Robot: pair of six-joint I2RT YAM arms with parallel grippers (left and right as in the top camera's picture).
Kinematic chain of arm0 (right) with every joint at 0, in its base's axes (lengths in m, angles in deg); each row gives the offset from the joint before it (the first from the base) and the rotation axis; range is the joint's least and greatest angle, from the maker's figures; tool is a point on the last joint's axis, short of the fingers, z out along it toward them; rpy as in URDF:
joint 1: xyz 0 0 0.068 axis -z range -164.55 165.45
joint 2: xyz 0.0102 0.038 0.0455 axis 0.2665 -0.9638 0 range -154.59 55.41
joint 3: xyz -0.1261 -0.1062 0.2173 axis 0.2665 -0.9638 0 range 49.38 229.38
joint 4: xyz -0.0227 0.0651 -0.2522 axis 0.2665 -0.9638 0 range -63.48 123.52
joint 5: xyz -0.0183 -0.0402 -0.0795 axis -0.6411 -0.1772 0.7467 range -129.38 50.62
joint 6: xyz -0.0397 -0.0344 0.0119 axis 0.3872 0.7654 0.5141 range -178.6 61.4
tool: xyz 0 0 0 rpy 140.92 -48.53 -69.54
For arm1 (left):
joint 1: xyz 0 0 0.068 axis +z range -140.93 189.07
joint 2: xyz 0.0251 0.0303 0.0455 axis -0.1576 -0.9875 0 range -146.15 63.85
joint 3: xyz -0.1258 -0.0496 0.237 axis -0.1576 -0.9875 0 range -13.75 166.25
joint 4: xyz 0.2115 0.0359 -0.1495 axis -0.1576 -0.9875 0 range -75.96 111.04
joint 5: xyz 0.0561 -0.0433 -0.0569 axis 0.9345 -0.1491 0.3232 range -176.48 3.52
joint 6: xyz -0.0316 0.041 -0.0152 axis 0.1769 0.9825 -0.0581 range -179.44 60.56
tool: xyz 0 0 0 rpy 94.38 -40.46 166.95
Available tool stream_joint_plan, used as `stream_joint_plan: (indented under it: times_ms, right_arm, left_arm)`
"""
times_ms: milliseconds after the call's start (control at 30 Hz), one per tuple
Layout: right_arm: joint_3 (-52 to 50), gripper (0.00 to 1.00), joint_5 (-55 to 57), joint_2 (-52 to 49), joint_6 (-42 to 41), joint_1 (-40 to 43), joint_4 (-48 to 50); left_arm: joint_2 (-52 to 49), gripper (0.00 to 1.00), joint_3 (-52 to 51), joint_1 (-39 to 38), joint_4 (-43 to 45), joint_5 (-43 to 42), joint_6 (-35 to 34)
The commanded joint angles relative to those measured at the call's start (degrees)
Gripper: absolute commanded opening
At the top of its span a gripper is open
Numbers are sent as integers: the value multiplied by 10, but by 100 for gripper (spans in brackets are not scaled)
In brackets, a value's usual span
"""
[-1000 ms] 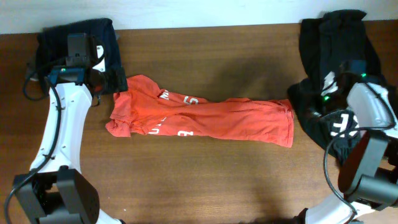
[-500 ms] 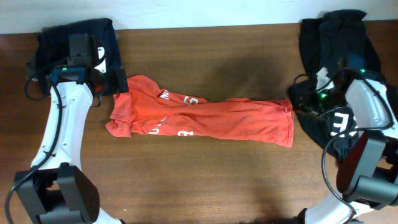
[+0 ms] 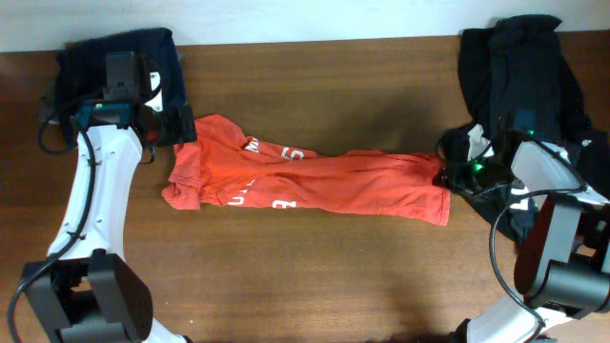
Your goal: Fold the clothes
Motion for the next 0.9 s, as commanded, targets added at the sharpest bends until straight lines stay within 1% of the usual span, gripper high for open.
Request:
stream_joint_plan:
  times_ms: [0, 200, 233, 267, 300, 400, 533, 667, 700, 733, 800, 833, 867]
  right_arm:
    - [-37, 62, -5, -6, 3, 0, 32]
    - [-56, 63, -5, -27, 3, -1, 47]
    - [-56, 61, -8, -32, 3, -1, 47]
    - [-56, 57, -12, -35, -5, -3, 47]
    - [-56, 49, -29, -39, -5, -10, 47]
    - [-56, 49, -59, -41, -5, -31, 47]
    - [-56, 48, -61, -41, -27, -61, 59]
    - [-56, 38, -61, -41, -42, -63, 73]
    - [-56, 26, -61, -41, -42, -57, 75]
    - [-55, 19, -61, -41, -42, -53, 74]
    - [-55, 8, -61, -40, -42, -40, 74]
    - [-53, 4, -61, -40, -42, -33, 72]
    - [-50, 4, -61, -40, -42, -25, 66]
  left_arm:
    - [-9, 99, 9, 1, 0, -2, 11]
    - [-9, 99, 9, 1, 0, -2, 11]
    - [-9, 99, 9, 1, 0, -2, 11]
    - [-9, 99, 9, 1, 0, -2, 11]
    - [-9, 99, 9, 1, 0, -2, 11]
    - [-10, 99, 9, 1, 0, -2, 11]
    - [-11, 99, 9, 1, -1, -2, 11]
    - [-11, 99, 9, 1, -1, -2, 11]
    - [-11, 99, 9, 1, -1, -2, 11]
    - [-11, 99, 9, 1, -1, -2, 11]
    - [-11, 99, 9, 1, -1, -2, 11]
    - [-11, 99, 9, 1, -1, -2, 11]
    - [-11, 99, 9, 1, -1, -2, 11]
